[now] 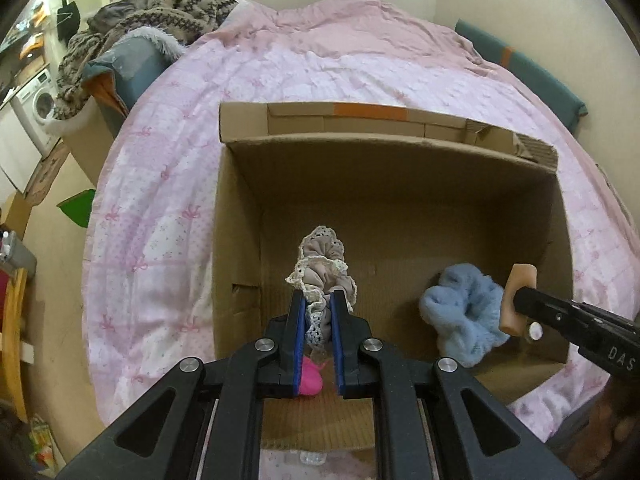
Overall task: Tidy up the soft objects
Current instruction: 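Carry the lace scrunchie with the left tool and tan cylinder with the right tool into the box, then open the left tool to drop the lace scrunchie while the right tool releases the cylinder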
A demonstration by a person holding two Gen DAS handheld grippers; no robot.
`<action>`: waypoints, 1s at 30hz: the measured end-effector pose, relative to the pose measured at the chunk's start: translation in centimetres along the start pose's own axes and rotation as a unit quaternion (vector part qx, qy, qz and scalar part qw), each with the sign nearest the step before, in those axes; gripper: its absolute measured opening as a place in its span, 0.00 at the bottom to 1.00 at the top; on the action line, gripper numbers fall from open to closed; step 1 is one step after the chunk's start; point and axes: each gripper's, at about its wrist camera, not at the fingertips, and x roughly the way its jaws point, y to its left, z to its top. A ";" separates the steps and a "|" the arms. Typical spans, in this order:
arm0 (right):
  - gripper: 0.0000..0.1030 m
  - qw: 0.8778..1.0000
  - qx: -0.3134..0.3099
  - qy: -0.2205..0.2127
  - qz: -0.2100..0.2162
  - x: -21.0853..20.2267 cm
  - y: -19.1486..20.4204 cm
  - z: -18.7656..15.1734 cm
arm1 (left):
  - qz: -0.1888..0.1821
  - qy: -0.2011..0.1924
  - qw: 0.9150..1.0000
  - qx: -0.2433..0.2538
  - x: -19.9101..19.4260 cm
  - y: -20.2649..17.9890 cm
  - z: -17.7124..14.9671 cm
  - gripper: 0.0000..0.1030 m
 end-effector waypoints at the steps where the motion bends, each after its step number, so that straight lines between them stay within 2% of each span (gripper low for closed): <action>1: 0.06 1.000 -0.003 0.001 -0.003 0.3 0.0 0.0 | 0.003 -0.001 1.000 -0.001 0.2 0.0 0.0 0.11; 12: 0.06 0.999 -0.021 0.019 -0.017 2.2 0.6 -0.2 | -0.005 0.014 1.000 -0.008 1.1 0.6 -0.5 0.11; 24: 0.06 0.999 -0.033 0.020 -0.018 2.3 1.0 -0.3 | 0.001 0.027 1.000 -0.001 1.7 -0.1 -1.0 0.12; 30: 0.07 0.999 -0.033 0.021 -0.012 2.5 1.0 -0.2 | 0.000 0.027 1.000 0.003 1.6 -0.4 -1.1 0.16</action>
